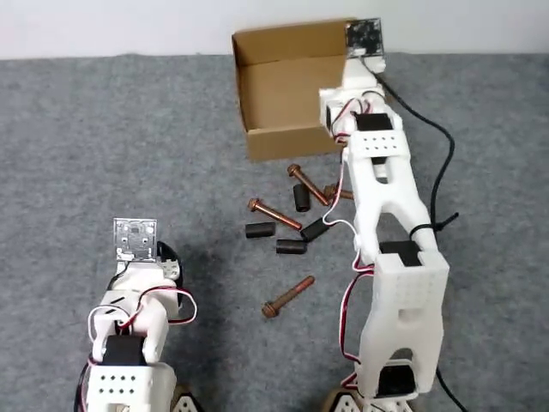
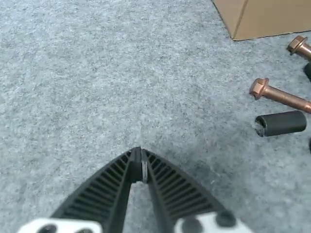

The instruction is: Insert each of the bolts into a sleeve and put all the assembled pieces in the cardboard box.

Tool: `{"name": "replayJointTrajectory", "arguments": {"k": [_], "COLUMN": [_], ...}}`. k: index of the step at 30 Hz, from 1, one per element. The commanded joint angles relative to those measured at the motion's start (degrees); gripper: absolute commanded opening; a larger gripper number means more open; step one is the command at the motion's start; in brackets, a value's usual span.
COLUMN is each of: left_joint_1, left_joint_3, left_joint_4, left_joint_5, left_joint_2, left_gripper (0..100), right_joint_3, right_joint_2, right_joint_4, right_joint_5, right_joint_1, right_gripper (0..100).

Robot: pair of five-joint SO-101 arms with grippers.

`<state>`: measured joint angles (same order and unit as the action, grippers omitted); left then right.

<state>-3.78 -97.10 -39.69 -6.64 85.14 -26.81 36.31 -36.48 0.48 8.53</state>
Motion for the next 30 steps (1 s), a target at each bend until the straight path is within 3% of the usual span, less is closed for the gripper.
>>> {"name": "replayJointTrajectory", "arguments": {"k": [1,16,24,30], "left_joint_1": [-0.3,-0.3,-0.3,-0.3], "left_joint_3": [0.2,0.2,0.2,0.2], "left_joint_4": [-0.1,0.0,0.1,0.1], "left_joint_5": [0.6,0.7,0.6,0.6], "left_joint_2": [0.2,0.3,0.4,0.4], "left_gripper": [1,1,1,1], "right_joint_3": [-2.7,-2.7,-2.5,-2.6], "right_joint_2": [-4.3,-16.7,-16.7,-13.2], "right_joint_4": [-4.5,-28.7,-47.6,-53.4], "right_joint_5": [0.4,0.7,0.8,0.8], "right_joint_1": [1.6,2.0,3.4,7.7], "right_gripper": [14.1,12.2,12.2,12.5]}}
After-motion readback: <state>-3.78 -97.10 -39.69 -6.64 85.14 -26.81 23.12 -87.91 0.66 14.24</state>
